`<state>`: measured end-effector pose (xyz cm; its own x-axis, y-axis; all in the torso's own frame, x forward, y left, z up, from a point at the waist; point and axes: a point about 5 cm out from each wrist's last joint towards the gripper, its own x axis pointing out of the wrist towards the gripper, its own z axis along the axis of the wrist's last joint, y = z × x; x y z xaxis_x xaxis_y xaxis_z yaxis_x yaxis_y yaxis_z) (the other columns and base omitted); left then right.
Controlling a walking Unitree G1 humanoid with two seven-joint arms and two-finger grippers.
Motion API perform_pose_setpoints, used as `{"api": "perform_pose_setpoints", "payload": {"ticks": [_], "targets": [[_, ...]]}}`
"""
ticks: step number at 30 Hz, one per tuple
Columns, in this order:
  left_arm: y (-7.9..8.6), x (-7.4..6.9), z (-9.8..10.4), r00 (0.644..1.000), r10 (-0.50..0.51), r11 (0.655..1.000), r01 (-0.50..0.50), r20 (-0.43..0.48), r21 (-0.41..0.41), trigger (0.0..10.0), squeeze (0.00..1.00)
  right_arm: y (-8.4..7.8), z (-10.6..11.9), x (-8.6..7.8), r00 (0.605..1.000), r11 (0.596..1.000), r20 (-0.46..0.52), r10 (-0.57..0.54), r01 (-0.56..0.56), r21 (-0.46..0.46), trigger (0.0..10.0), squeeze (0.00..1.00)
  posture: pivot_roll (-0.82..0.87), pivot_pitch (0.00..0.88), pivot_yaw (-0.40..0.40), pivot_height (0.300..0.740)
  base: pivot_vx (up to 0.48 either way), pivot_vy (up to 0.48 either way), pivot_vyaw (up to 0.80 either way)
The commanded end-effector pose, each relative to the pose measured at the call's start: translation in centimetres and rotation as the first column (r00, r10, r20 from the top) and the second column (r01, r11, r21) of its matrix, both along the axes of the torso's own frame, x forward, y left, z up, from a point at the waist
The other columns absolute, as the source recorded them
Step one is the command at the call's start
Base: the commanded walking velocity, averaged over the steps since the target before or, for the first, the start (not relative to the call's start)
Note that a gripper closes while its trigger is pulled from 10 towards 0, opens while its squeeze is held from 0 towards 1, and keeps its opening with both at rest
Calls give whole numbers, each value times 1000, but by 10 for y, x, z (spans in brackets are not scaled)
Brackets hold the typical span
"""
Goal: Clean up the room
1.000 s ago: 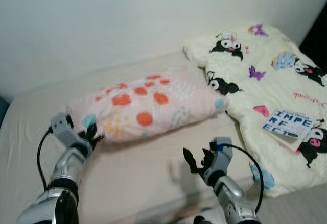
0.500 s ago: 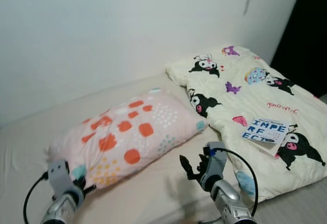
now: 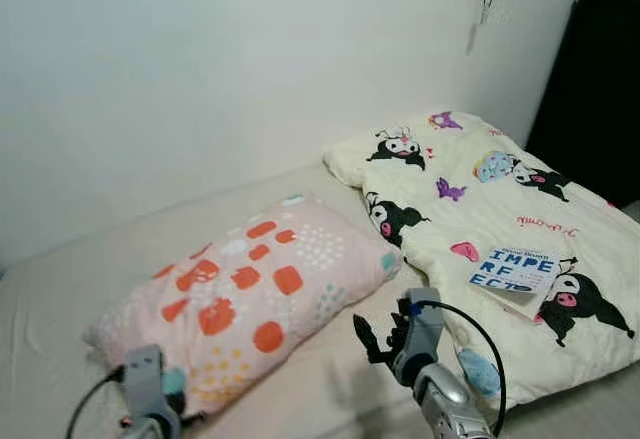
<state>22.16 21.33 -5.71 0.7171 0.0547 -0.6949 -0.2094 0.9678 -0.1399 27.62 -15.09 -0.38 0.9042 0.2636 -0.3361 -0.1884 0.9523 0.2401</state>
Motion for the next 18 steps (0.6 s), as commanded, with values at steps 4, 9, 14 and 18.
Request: {"api": "perform_pose_setpoints", "payload": {"ticks": [4,9,14,18], "targets": [[-4,-8,-6,999,-33,999,33,-38,9,10000,0,-6,-23,-18,992,998,-121,-39,34,-48,10000,0,-149,33,120,740,0,0,0],[-6,-7,-6,998,-46,999,47,-45,16,10000,0,-25,-55,-57,939,986,-321,-122,79,-144,10000,0,-146,30,115,740,0,0,0],[-8,-4,-5,997,-59,998,60,-44,24,10000,0,-39,-77,-95,867,974,-458,-198,122,-191,10000,0,-140,26,112,740,0,0,0],[-11,3,-1,997,-77,996,78,-27,32,10000,0,-46,-89,-123,809,966,-536,-243,150,-211,10000,0,-138,27,111,740,0,0,0]]}}
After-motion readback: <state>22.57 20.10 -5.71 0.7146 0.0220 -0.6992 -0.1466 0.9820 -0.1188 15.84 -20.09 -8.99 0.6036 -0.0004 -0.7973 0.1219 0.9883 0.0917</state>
